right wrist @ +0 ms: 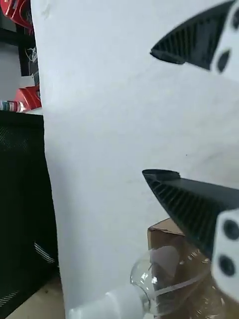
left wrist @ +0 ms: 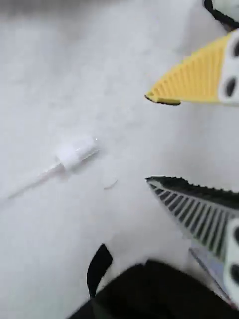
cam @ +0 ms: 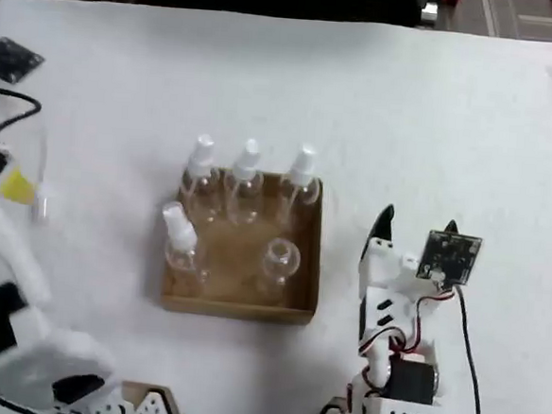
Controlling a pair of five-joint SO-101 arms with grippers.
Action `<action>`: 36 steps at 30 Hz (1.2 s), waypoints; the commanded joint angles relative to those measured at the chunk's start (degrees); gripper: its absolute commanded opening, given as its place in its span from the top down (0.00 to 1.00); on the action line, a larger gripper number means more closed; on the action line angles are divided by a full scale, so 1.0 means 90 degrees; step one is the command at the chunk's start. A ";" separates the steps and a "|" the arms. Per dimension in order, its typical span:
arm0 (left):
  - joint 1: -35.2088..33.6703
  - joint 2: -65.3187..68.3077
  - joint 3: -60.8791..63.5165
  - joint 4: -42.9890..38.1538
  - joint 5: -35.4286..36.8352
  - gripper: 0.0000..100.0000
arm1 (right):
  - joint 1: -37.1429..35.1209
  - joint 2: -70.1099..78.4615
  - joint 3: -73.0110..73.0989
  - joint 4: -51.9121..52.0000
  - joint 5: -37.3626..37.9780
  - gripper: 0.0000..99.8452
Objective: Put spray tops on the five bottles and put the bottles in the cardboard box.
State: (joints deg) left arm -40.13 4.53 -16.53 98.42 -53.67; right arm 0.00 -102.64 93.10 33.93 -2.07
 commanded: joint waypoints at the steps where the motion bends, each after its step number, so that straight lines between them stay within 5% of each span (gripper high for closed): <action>1: -0.0103 0.0933 0.0186 -0.0791 0.1973 0.76 | -0.0151 -0.0054 -0.0039 -0.0151 0.0254 0.70; 3: -0.0239 0.1343 0.0352 -0.1338 0.2549 0.76 | -0.0161 -0.0054 -0.0029 -0.0142 0.0264 0.70; 15: -0.0396 0.2125 0.2061 -0.3888 0.2520 0.76 | -0.0161 -0.0054 0.0039 -0.0161 0.0274 0.70; 30: 0.0347 0.2164 0.2676 -0.4679 0.2540 0.76 | -0.0161 -0.0054 0.0039 -0.0161 0.0274 0.70; 36: 0.0415 0.2164 0.2686 -0.4669 0.2540 0.91 | -0.0161 -0.0054 0.0029 -0.0161 0.0274 0.70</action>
State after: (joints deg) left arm -38.81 24.22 7.74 57.89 -31.60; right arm -0.88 -102.64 93.98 33.76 -0.13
